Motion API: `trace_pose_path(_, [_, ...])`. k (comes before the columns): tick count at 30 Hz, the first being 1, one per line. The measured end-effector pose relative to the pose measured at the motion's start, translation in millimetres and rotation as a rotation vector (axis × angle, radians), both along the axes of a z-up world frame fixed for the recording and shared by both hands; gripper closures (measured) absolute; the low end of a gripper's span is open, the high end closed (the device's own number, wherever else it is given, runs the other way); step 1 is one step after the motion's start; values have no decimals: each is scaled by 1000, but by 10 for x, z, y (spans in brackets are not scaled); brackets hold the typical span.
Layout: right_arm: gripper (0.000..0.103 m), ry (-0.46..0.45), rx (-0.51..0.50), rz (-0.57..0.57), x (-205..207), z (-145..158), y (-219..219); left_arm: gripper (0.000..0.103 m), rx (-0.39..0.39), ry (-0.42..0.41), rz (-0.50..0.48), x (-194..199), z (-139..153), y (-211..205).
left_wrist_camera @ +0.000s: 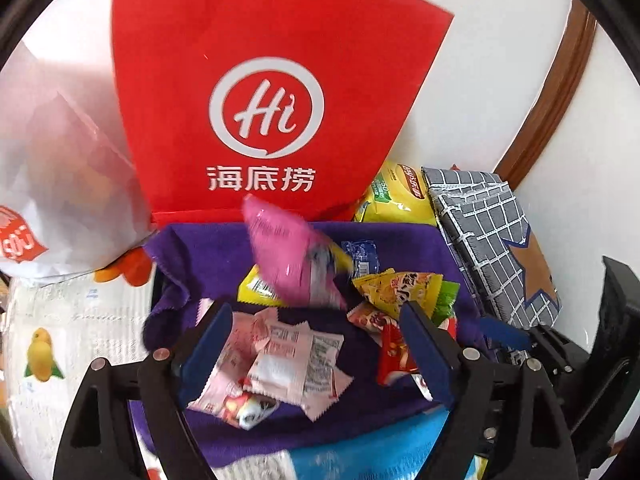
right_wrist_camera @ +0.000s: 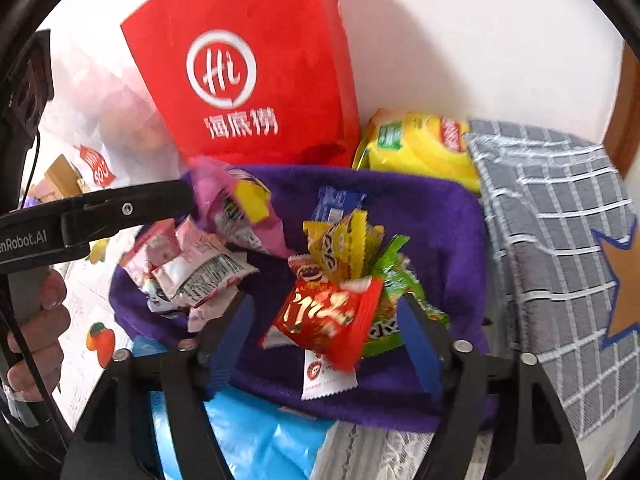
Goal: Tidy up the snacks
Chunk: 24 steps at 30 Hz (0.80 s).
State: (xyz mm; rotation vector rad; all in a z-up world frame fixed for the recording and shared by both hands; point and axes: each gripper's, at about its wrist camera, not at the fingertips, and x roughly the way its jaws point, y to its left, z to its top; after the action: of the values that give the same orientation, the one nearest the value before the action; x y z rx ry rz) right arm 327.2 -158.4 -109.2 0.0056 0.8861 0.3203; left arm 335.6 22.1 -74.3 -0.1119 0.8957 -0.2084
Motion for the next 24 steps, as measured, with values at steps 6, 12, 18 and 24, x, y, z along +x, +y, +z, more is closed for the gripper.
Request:
trace_pose_path(6, [25, -46, -2, -50, -391, 309, -94, 18, 33, -29, 6, -456, 240, 25])
trace_pose_path(12, [25, -94, -9, -109, -928, 598, -249, 18, 33, -61, 35, -1078, 405, 46])
trace_pose_path(18, [25, -167, -51, -174, -1568, 794, -404, 15, 68, -104, 61, -1760, 510, -49])
trace_pose_path(24, [25, -172, -37, -207, -2166, 842, -522, 12, 81, -158, 74, -2370, 567, -172])
